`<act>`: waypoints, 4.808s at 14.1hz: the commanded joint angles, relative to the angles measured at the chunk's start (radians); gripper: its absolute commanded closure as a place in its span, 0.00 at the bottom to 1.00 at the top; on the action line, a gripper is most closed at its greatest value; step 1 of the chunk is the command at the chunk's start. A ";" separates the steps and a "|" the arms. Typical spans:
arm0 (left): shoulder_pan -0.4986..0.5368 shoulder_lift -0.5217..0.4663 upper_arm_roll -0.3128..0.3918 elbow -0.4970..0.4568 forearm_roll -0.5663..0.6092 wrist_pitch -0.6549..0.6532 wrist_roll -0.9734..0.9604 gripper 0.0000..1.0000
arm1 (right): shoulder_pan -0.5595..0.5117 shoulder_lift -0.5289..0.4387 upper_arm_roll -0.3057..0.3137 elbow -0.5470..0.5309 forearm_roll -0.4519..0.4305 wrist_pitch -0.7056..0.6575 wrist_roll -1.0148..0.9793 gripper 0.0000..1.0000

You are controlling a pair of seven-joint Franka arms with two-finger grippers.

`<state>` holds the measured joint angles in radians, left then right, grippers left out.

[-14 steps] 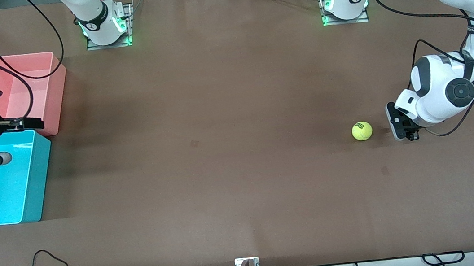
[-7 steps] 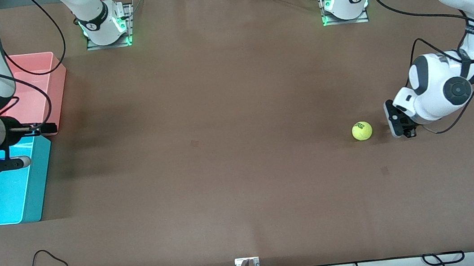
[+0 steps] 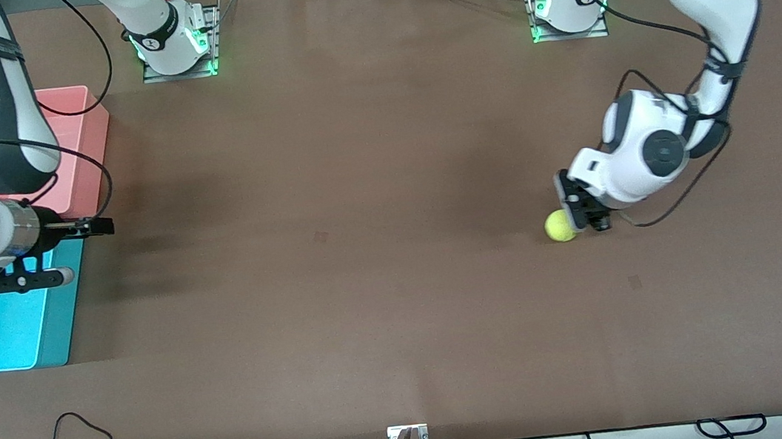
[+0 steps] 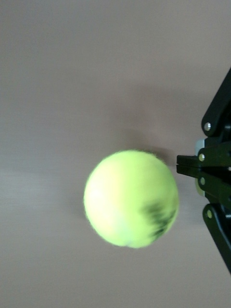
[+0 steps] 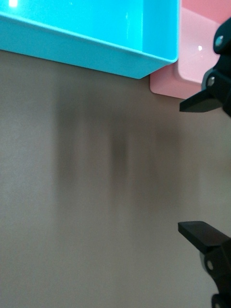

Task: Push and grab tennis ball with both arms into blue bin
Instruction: 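Push the tennis ball with the left gripper toward the right gripper, then reach the right gripper to the ball while the left gripper withdraws, then close the right gripper around the tennis ball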

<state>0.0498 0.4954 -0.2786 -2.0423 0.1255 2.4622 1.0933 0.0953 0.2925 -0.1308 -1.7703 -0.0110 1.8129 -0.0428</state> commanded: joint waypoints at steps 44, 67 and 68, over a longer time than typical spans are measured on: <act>0.012 -0.193 0.240 0.676 -0.136 -0.715 -0.926 0.00 | 0.379 0.448 0.020 0.330 0.232 0.406 0.087 0.00; -0.041 -0.422 0.291 0.486 -0.164 -0.841 -1.122 0.00 | 0.474 0.594 0.020 0.327 0.221 0.795 0.139 0.00; -0.041 -0.434 0.285 0.469 -0.164 -0.838 -1.122 0.00 | 0.474 0.599 0.020 0.325 0.220 0.805 0.139 0.00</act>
<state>0.0166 0.1442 0.0136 -1.4676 -0.0314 1.5900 -0.0149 0.5590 0.8631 -0.1049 -1.4692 0.2068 2.5878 0.0845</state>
